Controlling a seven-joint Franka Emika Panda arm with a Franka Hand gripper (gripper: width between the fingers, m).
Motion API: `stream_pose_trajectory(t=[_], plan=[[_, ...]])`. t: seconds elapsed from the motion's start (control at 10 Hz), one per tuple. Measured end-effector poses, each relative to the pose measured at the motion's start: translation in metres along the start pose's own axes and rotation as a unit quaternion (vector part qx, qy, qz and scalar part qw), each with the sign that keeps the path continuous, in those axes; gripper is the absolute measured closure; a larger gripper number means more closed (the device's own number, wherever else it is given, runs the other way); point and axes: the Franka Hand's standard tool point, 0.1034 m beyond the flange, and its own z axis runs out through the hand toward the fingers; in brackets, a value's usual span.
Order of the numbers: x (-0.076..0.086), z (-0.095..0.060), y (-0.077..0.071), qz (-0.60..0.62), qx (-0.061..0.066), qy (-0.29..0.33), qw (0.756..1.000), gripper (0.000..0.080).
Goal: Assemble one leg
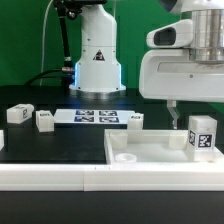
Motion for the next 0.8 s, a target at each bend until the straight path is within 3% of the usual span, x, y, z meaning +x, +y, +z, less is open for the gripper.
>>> stream_pose_trajectory(t=[0.4, 0.7, 0.8], plan=[[0.0030, 0.0002, 0.0020, -0.150, -0.004, 0.010, 0.989, 0.0150], [0.0044, 0.0001, 0.0045, -0.176, -0.005, 0.011, 0.984, 0.0161], [0.0045, 0.0001, 0.0048, -0.175, -0.005, 0.011, 0.984, 0.0332]])
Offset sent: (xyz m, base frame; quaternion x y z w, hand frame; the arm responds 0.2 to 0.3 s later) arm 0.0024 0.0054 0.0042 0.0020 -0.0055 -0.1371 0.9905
